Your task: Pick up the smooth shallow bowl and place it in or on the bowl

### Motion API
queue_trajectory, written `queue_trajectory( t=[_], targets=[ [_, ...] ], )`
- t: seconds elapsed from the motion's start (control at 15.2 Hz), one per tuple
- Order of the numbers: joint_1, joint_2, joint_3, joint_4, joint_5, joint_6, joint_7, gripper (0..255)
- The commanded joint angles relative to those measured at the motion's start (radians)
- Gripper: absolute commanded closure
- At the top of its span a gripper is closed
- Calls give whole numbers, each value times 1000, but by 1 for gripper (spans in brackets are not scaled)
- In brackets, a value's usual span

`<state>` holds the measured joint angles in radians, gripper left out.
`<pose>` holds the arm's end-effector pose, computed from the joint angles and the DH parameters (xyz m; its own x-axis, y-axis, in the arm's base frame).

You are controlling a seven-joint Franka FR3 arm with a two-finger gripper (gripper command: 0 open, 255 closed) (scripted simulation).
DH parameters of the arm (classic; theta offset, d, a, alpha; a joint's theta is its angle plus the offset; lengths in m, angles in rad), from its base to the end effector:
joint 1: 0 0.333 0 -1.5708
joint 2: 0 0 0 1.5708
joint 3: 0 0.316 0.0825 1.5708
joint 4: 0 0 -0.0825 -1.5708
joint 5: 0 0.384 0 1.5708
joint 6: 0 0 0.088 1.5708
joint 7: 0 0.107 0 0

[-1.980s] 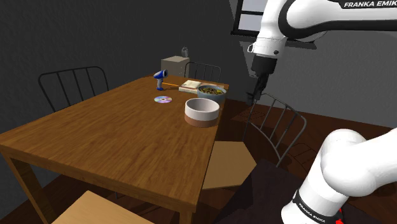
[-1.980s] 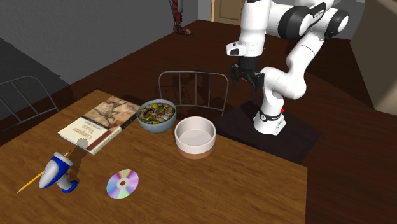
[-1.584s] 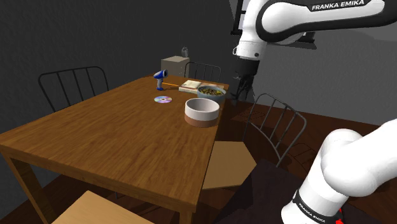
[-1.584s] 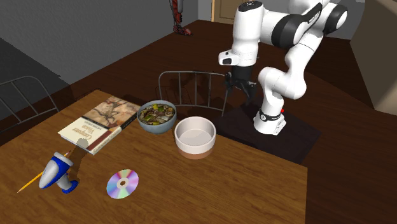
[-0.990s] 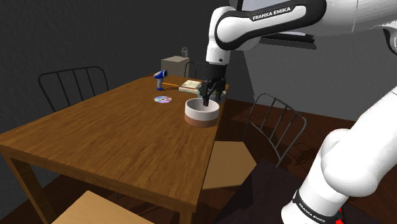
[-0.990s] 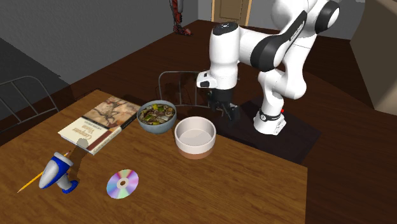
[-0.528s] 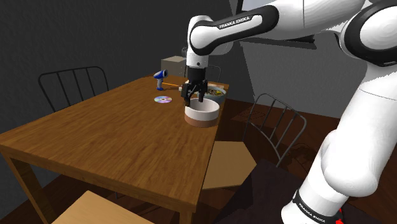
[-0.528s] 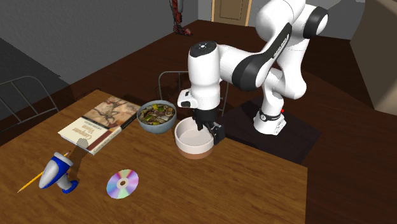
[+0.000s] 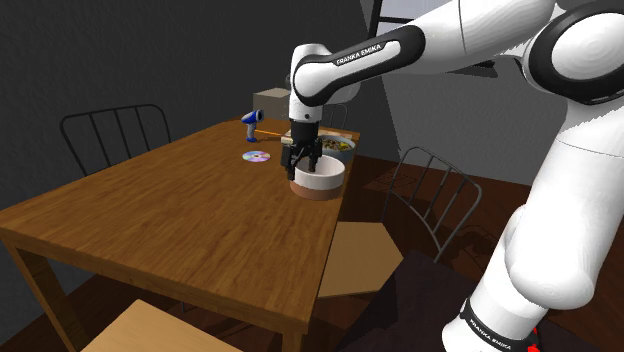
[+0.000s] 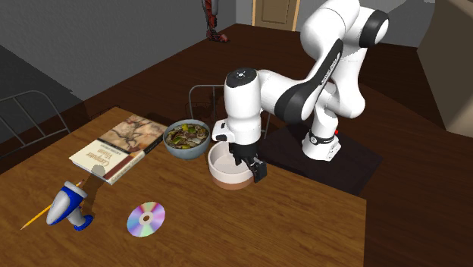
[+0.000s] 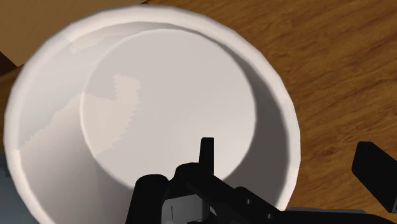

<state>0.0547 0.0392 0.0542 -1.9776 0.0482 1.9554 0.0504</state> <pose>0.5545 0.0636 0.4422 0.9971 0.0403 -0.0640 0.0377 -0.9984 -0.0424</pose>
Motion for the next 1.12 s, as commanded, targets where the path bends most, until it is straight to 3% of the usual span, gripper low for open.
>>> queue_trajectory(
  t=[0.0, 0.4, 0.46, 1.06],
  targets=[
    [0, 2, 0, -8, 0, 11, 0, 0],
    [0, 2, 0, -8, 0, 11, 0, 0],
    [0, 2, 0, -8, 0, 11, 0, 255],
    [0, 2, 0, -8, 0, 11, 0, 255]
  ],
)
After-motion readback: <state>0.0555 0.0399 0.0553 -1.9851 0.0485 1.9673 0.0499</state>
